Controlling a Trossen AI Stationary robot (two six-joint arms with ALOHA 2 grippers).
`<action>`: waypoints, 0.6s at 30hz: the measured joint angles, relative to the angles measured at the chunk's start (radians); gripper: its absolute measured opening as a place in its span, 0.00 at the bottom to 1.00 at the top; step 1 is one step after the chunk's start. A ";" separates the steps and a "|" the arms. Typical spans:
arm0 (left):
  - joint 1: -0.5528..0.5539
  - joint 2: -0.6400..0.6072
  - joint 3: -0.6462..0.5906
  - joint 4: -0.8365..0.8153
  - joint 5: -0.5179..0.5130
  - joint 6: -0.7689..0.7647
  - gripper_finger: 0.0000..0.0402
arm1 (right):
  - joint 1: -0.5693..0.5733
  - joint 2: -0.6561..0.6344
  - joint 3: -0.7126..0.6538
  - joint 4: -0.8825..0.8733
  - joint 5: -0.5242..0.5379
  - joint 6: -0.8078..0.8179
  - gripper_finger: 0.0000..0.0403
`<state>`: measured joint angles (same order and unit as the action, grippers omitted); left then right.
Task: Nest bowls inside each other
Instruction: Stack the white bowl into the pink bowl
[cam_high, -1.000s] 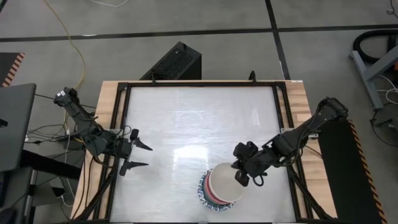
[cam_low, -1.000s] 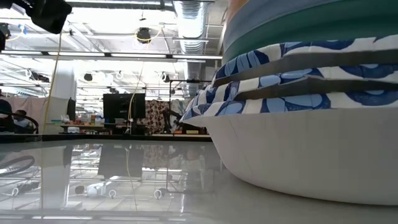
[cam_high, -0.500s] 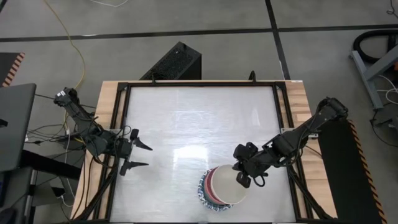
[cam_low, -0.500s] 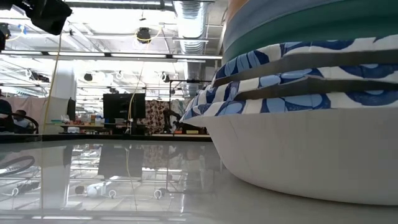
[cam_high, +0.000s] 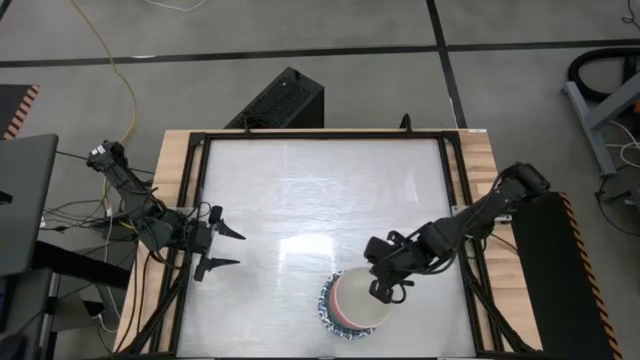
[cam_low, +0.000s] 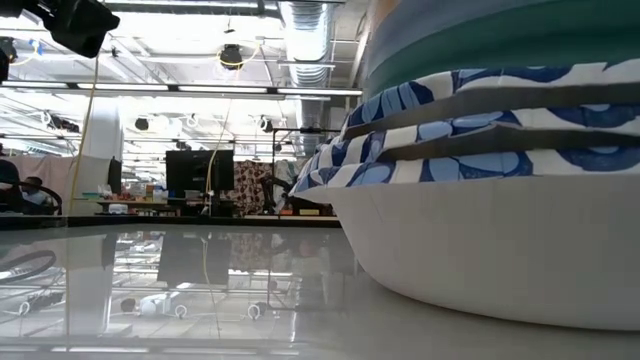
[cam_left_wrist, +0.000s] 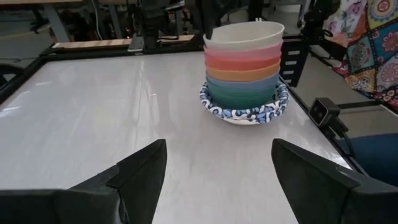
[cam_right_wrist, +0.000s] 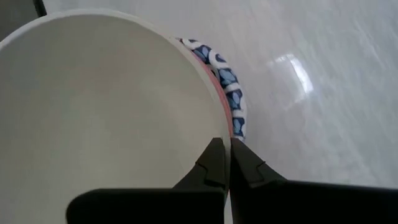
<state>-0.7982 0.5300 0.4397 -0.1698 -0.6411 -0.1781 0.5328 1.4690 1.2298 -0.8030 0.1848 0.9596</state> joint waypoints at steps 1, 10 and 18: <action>0.000 0.000 0.000 0.000 0.000 0.000 0.70 | -0.002 0.012 0.015 -0.010 0.000 -0.014 0.02; 0.000 0.000 0.000 0.000 0.000 -0.002 0.70 | -0.018 0.084 0.143 -0.091 -0.004 -0.079 0.03; 0.000 0.008 0.000 -0.001 0.005 -0.009 0.70 | -0.018 0.139 0.149 -0.104 -0.003 -0.074 0.07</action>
<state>-0.7979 0.5377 0.4397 -0.1703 -0.6365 -0.1867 0.5144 1.6077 1.3792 -0.9073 0.1814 0.8856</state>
